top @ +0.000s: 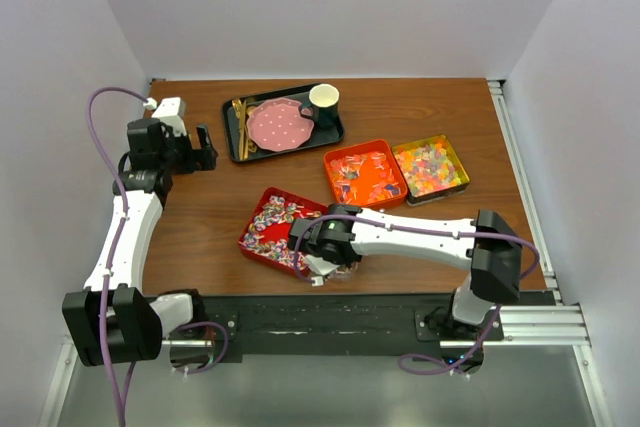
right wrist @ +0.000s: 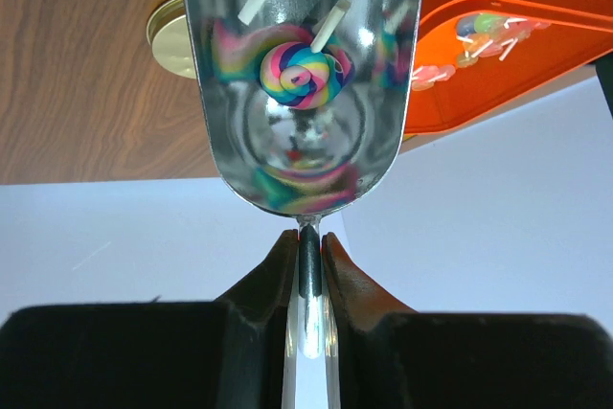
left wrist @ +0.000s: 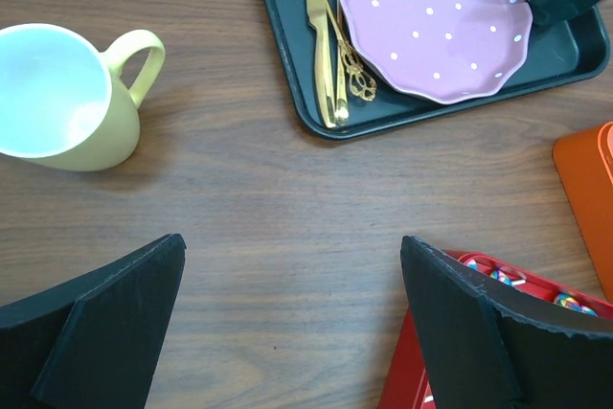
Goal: Pack the candies
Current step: Place the fake candies in the packing bottle.
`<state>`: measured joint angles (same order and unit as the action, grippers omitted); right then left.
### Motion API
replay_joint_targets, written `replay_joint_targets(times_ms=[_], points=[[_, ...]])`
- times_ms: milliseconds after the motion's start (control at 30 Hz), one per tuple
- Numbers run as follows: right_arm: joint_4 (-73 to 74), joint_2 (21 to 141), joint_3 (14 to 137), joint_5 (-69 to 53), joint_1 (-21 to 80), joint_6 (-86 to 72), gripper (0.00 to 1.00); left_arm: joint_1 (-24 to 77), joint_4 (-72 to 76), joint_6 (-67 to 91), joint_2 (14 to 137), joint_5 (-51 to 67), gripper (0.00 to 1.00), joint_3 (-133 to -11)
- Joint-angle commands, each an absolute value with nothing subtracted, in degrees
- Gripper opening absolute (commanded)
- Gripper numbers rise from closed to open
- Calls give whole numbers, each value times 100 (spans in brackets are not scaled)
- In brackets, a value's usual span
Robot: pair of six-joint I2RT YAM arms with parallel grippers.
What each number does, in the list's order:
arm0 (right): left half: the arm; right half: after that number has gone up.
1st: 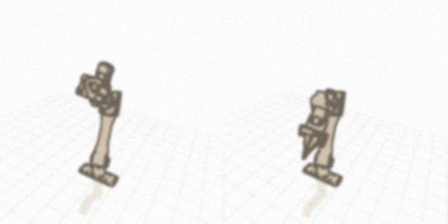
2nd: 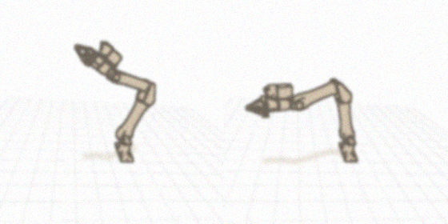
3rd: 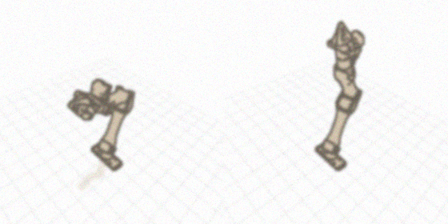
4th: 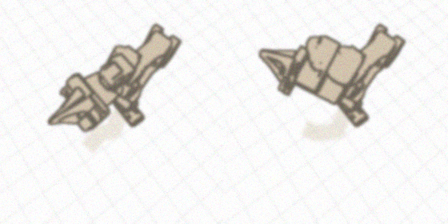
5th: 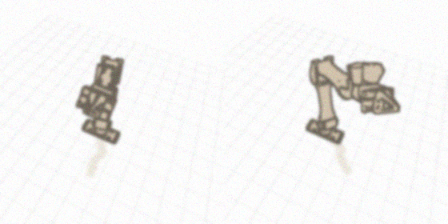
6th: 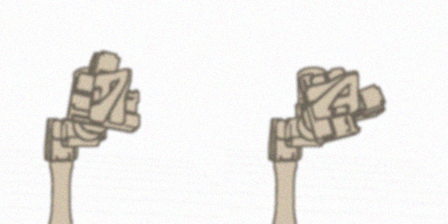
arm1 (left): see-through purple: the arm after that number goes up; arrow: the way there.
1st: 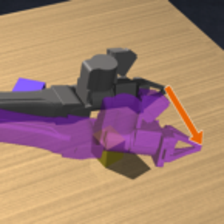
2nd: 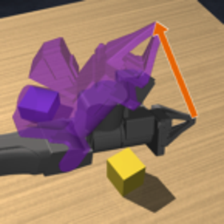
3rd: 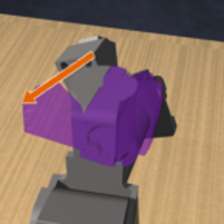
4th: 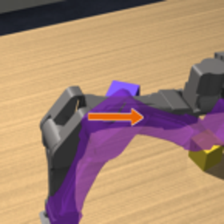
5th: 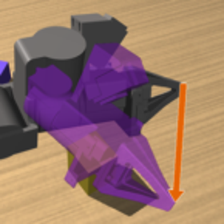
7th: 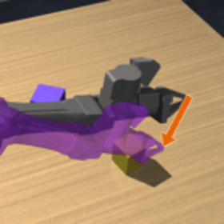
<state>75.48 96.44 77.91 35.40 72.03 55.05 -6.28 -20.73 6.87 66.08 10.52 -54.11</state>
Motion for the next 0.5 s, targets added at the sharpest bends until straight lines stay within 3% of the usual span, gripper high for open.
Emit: replay_joint_targets(times_ms=[0, 467], points=[[8815, 9571, 7998, 3937, 7260, 5309, 0, -615, -1934, 773, 6434, 1256, 100, -5309], [9088, 8904, 7569, 4175, 7277, 5589, 0, -607, -1916, 958, 6600, 1897, 100, -5414]])
